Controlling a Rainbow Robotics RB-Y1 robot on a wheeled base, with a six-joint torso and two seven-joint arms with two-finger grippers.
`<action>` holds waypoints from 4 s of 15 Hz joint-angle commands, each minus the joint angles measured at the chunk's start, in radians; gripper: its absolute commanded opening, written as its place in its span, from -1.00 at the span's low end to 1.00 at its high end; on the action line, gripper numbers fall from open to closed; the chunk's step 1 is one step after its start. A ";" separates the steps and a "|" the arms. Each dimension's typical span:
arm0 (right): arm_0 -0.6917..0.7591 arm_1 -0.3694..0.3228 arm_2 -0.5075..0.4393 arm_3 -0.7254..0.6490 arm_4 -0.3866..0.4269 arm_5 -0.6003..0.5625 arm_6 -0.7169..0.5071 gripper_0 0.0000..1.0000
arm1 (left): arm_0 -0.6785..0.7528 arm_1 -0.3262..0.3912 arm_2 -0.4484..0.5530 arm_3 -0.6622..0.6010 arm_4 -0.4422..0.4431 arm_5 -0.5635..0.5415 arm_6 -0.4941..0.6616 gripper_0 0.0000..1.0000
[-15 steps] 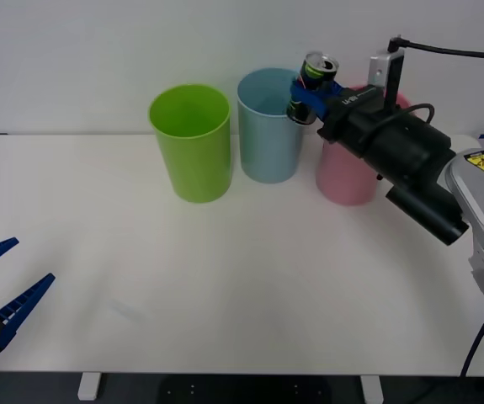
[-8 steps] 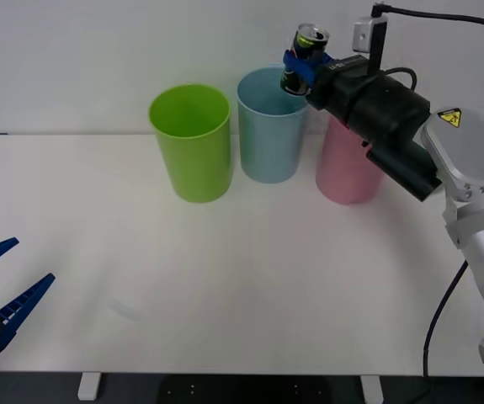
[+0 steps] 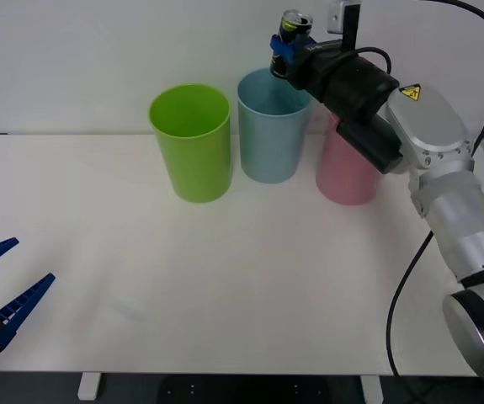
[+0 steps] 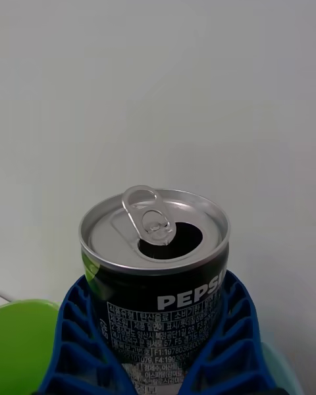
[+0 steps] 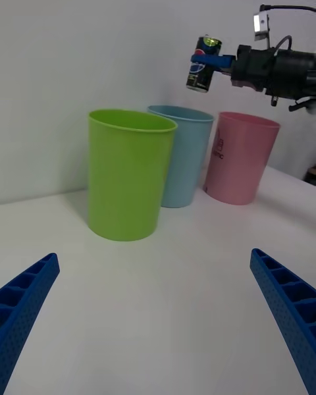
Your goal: Grasp the object on the table and drop it into the matching bin: aluminum can to the light blue bin, PET bottle to the pink bin.
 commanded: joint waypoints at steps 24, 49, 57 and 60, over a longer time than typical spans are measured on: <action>-0.103 0.055 -0.001 0.149 0.001 0.064 0.086 1.00 | 0.000 0.000 0.000 0.000 0.000 0.000 0.000 1.00; 0.753 -0.289 0.046 -0.812 -0.143 -0.074 0.090 1.00 | 0.000 0.000 0.000 0.000 0.000 0.000 0.000 1.00; 1.050 -0.335 -0.059 -0.988 -0.196 -0.200 0.178 1.00 | 0.000 0.000 0.000 0.000 0.000 0.000 0.000 1.00; 1.119 -0.333 -0.095 -0.988 -0.226 -0.223 0.291 1.00 | 0.000 0.000 0.000 0.000 0.000 0.000 0.000 1.00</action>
